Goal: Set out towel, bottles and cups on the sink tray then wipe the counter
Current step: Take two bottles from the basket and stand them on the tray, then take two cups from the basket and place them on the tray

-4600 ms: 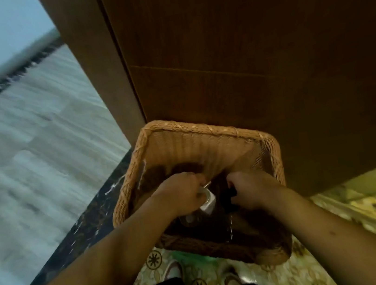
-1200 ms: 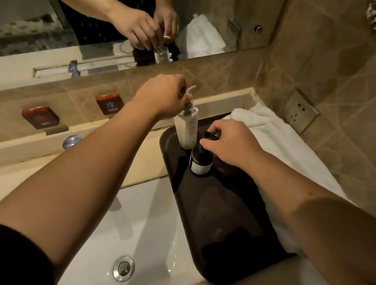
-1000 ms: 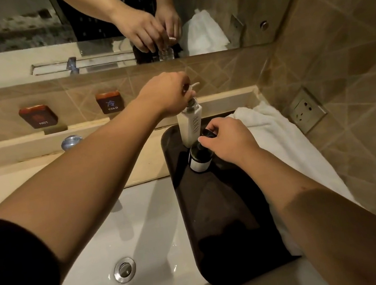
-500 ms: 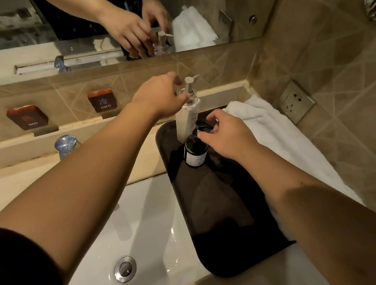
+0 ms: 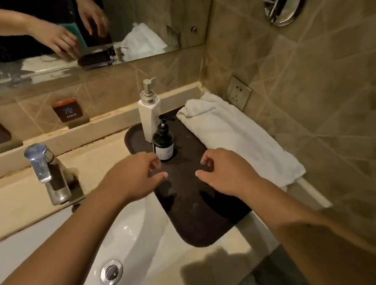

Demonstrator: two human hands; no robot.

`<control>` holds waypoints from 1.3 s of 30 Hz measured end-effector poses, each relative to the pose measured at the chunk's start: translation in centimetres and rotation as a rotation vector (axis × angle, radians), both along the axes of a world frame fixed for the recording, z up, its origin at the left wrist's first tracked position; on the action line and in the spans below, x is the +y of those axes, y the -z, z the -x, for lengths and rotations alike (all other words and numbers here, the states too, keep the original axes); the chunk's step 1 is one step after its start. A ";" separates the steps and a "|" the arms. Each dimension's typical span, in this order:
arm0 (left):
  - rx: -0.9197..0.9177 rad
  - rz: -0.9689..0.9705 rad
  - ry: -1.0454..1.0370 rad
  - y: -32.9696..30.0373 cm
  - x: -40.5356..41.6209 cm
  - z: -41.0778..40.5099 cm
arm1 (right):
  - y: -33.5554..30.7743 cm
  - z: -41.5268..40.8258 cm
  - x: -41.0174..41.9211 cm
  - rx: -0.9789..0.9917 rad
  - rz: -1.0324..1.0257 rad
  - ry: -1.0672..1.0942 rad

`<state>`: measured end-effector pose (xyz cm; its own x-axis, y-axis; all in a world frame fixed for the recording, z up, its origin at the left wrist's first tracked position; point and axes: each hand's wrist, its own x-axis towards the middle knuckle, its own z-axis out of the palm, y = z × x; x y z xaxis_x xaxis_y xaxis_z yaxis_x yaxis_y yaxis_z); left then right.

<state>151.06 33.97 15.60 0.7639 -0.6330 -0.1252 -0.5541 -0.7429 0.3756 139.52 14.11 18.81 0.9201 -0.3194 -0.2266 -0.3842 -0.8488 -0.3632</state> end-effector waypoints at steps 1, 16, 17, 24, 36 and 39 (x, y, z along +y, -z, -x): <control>-0.004 0.006 0.035 -0.2 -0.2 1.4 | -0.3 1.7 0.1 0.003 0.010 -0.001; -0.105 0.015 0.788 -7.2 -10.7 35.0 | -4.6 44.0 -0.8 -0.057 0.092 0.477; -0.110 0.021 0.843 -7.6 -11.5 38.2 | -4.8 47.6 -0.3 -0.055 0.107 0.520; -0.085 0.063 1.217 -9.2 -15.4 61.2 | -5.6 72.2 5.0 -0.074 0.161 0.906; -0.042 -0.008 1.821 -9.6 -17.7 94.0 | -4.3 102.5 17.2 -0.078 0.115 1.608; -0.023 -0.043 1.925 -9.1 -19.1 101.3 | -4.3 108.0 18.9 -0.071 0.110 1.743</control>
